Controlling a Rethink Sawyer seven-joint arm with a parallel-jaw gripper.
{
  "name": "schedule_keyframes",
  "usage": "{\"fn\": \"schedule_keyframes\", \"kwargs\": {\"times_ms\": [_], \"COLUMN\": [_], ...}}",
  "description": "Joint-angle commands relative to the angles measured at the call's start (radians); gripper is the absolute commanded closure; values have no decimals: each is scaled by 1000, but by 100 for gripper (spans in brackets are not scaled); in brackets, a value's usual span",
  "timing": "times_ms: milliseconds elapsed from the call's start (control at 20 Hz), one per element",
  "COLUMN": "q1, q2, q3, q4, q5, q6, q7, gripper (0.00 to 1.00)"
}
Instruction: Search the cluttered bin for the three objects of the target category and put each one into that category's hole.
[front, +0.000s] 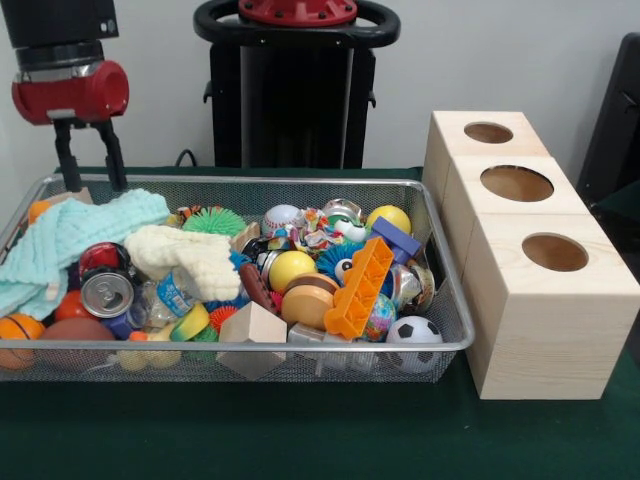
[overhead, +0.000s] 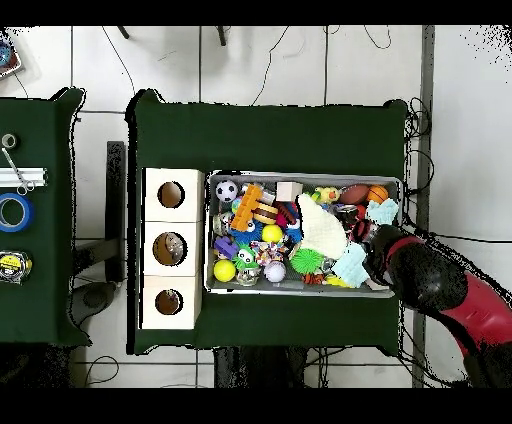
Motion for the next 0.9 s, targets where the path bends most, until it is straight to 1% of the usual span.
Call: {"fn": "schedule_keyframes", "kwargs": {"times_ms": [50, 150, 350, 400, 550, 700, 900], "q1": [-8, -11, 6, 12, 13, 34, 52], "q2": [126, 152, 193, 208, 255, 300, 350], "q3": [18, 26, 19, 17, 26, 15, -9], "q4": [-106, -107, -85, -90, -113, -142, -157], "q5": [-79, -99, -123, -133, -137, -144, -145], "q6": [-40, -71, -158, -179, -193, -234, -289], "q7": [-19, -18, 35, 41, 42, 60, 86], "gripper": [0, 0, 0, 0, 0, 0, 0]}}
